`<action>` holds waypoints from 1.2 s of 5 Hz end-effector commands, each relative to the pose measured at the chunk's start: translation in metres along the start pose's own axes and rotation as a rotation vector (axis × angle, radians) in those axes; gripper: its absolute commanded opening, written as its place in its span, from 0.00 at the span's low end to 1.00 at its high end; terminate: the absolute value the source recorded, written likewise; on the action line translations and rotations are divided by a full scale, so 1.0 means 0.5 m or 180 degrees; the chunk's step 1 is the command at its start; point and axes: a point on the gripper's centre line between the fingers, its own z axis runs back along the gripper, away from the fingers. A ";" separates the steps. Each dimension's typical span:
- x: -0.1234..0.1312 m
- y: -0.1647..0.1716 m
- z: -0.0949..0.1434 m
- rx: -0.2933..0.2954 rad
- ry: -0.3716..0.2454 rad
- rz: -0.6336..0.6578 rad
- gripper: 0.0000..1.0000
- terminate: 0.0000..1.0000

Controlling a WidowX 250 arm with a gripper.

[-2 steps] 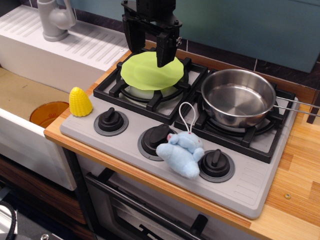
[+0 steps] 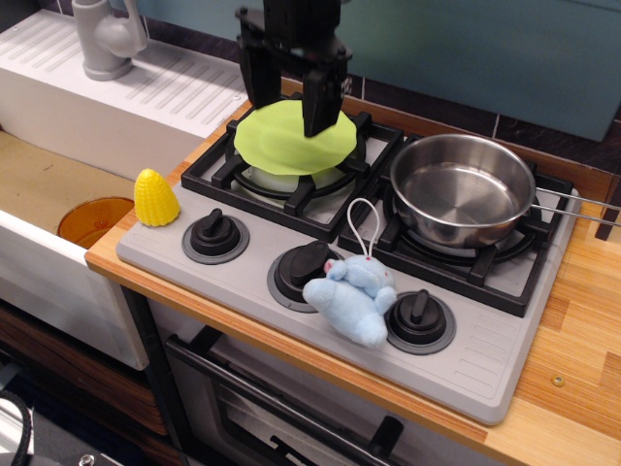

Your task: End effector reaching stuffedhippo

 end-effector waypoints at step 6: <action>-0.135 -0.184 0.024 0.0174 -0.0304 0.0107 1.00 0.00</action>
